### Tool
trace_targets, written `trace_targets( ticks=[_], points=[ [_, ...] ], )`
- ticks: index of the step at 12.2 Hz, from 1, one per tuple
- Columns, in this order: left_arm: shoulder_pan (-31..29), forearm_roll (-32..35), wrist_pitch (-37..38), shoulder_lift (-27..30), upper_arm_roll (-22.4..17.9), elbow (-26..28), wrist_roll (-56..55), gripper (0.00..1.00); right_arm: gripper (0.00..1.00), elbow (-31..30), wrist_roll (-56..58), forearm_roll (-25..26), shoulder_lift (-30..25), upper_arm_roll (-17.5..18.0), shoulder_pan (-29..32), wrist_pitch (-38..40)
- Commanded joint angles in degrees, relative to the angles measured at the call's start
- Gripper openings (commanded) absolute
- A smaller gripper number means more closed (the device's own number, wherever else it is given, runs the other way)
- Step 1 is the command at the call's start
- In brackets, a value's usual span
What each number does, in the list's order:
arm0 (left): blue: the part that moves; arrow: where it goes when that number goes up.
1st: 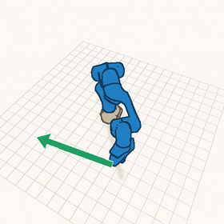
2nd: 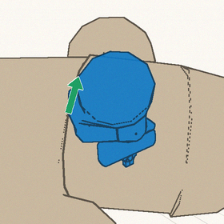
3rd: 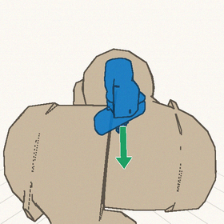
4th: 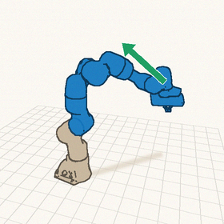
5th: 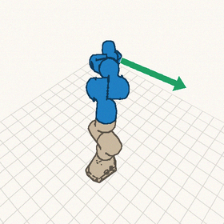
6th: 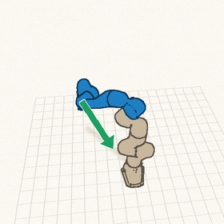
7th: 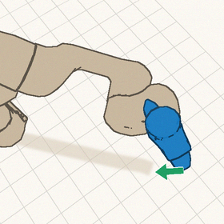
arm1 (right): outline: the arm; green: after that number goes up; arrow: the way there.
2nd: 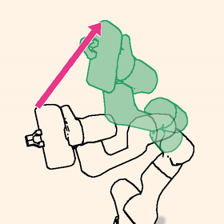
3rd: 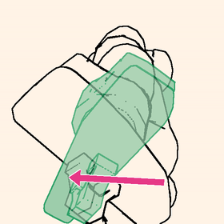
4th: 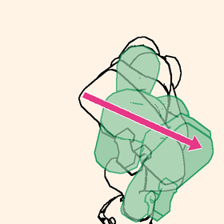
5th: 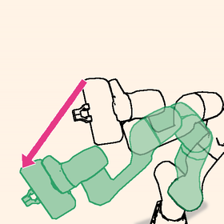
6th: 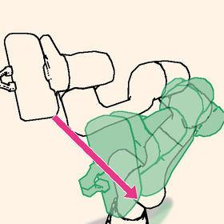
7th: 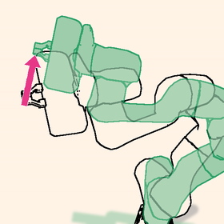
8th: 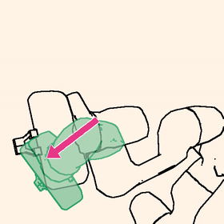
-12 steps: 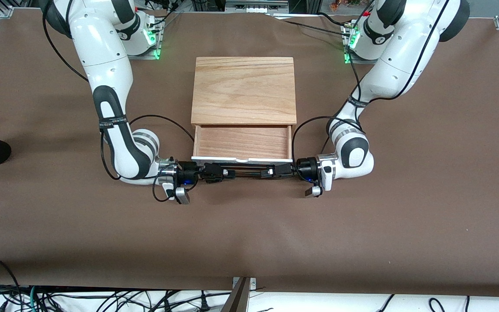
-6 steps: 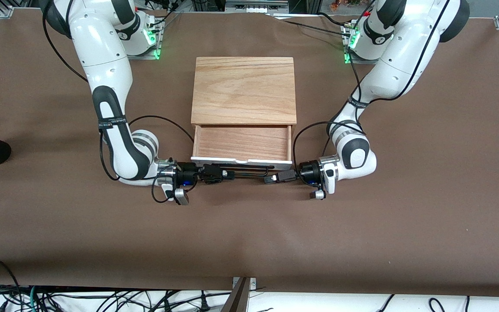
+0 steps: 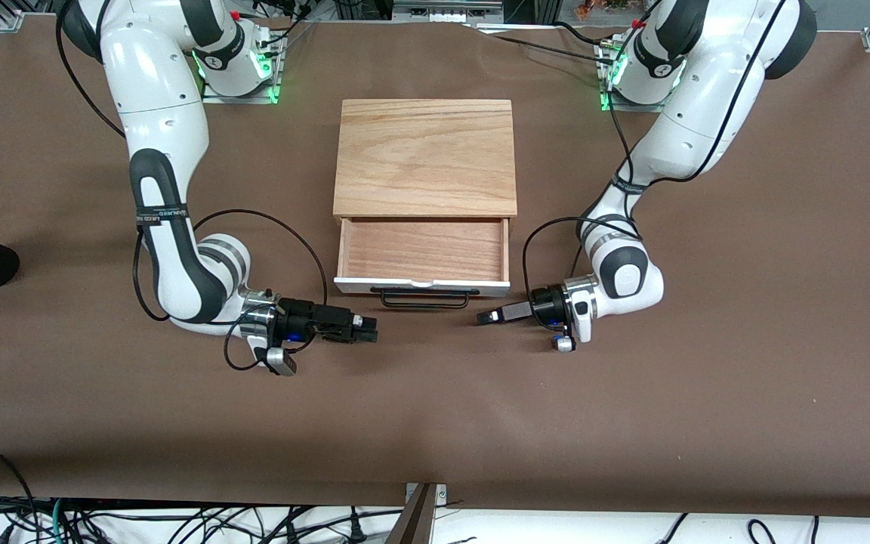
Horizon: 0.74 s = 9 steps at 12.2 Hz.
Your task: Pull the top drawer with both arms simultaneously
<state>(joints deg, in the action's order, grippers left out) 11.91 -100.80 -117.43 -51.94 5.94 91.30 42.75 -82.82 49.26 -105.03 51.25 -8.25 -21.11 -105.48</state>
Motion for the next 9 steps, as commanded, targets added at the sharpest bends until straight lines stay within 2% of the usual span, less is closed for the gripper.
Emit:
trace_targets(
  ticks=[1, 4, 7, 9],
  points=[
    [-1.35, 10.67, 0.18, 3.59, -1.72, -0.68, -9.06, 1.0, 1.0, 0.12, -1.09, 4.37, -1.06, 0.17, -0.07, -3.75],
    [-3.11, 20.51, 0.1, 8.85, -1.72, 0.71, -15.66, 1.0, 1.0, 2.57, -6.35, 15.77, -2.03, -2.19, 0.27, -6.41],
    [-4.43, 32.99, 0.01, 17.28, -1.55, 5.45, -24.18, 1.0, 1.0, 5.12, -13.38, 33.08, -4.92, -3.0, 4.22, -6.41],
    [-6.01, 41.34, 0.01, 24.31, -1.2, 10.97, -26.57, 1.0, 1.0, 7.23, -20.05, 44.59, -6.77, -3.08, 5.37, -6.41]
  ],
)
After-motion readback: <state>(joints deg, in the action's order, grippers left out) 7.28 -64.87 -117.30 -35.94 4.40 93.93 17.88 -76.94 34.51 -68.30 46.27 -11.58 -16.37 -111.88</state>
